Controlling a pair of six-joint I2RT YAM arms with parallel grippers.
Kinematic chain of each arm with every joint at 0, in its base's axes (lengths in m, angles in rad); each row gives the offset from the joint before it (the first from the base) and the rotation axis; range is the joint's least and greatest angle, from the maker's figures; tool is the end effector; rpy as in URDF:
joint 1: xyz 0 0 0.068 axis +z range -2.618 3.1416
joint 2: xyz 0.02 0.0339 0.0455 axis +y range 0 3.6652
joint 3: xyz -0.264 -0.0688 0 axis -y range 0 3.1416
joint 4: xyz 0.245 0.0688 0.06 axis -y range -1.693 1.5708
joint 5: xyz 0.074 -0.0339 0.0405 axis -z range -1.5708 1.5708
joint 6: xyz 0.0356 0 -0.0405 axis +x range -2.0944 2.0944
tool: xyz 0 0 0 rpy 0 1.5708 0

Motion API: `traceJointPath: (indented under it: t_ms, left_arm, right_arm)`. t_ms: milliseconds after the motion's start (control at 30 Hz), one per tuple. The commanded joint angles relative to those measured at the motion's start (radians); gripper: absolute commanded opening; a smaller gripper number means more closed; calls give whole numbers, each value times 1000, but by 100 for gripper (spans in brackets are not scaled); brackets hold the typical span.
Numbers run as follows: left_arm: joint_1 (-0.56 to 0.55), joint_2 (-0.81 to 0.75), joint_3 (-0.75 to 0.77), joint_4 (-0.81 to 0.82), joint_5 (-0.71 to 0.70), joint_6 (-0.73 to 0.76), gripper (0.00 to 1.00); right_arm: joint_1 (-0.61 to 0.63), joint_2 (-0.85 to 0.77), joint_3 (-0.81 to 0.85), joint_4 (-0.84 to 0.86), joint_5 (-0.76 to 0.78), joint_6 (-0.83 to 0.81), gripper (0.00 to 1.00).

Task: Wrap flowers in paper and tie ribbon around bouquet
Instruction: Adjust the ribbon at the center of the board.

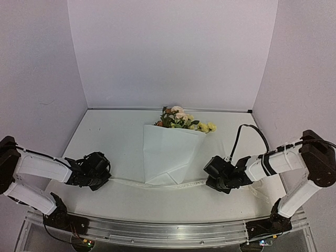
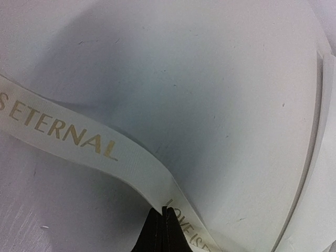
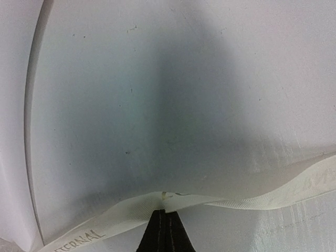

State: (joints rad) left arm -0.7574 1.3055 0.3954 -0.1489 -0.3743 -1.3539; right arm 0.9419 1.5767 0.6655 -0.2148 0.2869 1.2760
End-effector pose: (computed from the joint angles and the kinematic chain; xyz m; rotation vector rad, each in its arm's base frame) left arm 0.1550 -0.1286 0.1182 -0.8700 2.4000 -0.3426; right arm 0.1644 0.2089 0.1230 0.5293 2.6153 0.3683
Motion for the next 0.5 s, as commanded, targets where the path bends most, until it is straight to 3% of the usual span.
traceJointPath:
  t_ms: [0, 467]
  left_arm:
    - [14, 50, 17, 95, 23, 77, 0]
    - [35, 151, 24, 309, 86, 197, 0]
  right_arm:
    - [-28, 43, -18, -40, 82, -43, 0]
    - [-138, -36, -43, -39, 131, -198, 0]
